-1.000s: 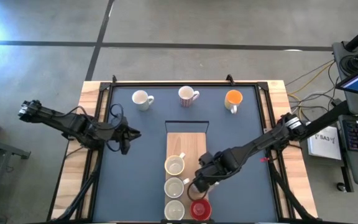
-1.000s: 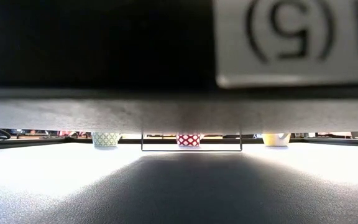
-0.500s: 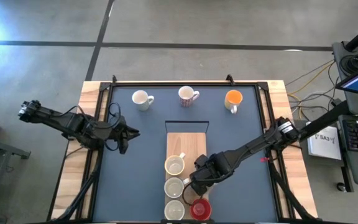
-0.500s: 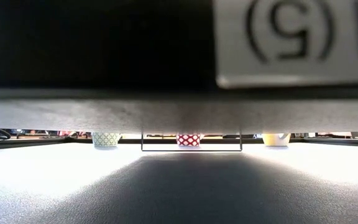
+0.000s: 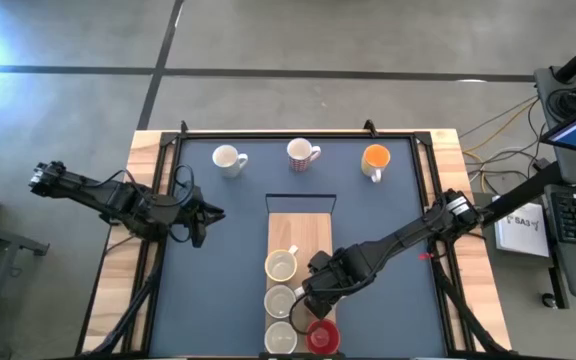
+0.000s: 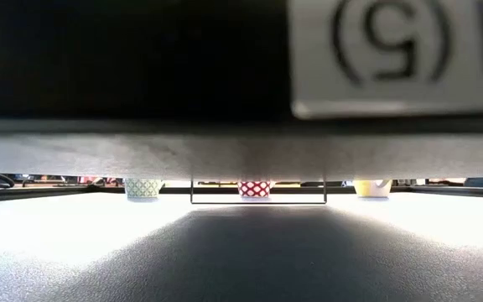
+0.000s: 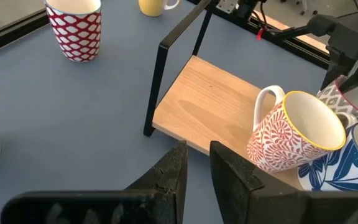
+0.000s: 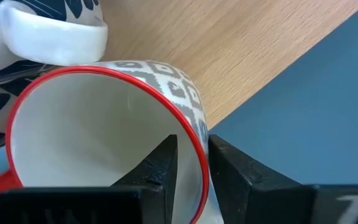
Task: Place coffee mugs
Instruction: Put the red and gray mug on the shelf
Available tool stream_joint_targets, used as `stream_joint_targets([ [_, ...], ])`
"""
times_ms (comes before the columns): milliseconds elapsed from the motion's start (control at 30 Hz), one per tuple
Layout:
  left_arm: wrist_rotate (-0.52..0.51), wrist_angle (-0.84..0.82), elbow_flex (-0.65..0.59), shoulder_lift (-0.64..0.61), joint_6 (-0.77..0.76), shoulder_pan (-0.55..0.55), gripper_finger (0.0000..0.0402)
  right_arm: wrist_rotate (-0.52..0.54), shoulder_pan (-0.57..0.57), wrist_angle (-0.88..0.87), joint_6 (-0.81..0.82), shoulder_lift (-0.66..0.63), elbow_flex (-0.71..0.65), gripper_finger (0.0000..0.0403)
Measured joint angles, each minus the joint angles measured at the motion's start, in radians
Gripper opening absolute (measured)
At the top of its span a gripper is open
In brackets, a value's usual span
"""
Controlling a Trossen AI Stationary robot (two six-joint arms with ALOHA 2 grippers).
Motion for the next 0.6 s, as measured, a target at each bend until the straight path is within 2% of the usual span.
stream_joint_targets([
  [600, 0.0, -0.012, 0.0, -0.001, 0.0, 0.0, 0.0052, -0.01, 0.0, 0.013, -0.051, -0.008, 0.0, 0.0068],
])
